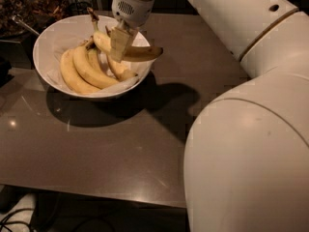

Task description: Pick banana from white bowl

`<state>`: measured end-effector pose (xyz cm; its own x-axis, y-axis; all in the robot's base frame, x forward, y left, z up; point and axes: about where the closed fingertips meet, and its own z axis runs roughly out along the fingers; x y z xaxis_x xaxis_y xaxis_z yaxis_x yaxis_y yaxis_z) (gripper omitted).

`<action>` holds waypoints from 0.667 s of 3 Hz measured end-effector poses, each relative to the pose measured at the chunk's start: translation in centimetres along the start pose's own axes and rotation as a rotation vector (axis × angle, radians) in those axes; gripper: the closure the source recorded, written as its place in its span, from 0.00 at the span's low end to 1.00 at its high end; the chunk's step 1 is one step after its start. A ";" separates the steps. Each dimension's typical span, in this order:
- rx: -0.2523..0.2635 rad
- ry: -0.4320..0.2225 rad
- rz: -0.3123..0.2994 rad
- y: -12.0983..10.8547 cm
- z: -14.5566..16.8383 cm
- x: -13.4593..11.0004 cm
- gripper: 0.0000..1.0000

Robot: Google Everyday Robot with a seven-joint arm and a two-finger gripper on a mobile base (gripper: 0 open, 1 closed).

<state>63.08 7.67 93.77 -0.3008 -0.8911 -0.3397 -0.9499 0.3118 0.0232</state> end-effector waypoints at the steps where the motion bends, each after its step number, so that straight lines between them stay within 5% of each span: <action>1: -0.001 0.005 -0.087 2.3 -2.2 1.6 1.00; 2: 0.007 0.008 -0.144 5.0 -4.5 3.6 1.00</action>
Offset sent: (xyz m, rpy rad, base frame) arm -0.1190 -0.0664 0.0487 -0.0671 -0.0457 0.2077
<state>56.84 4.51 96.85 -0.1620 -0.9295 -0.3315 -0.9827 0.1826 -0.0316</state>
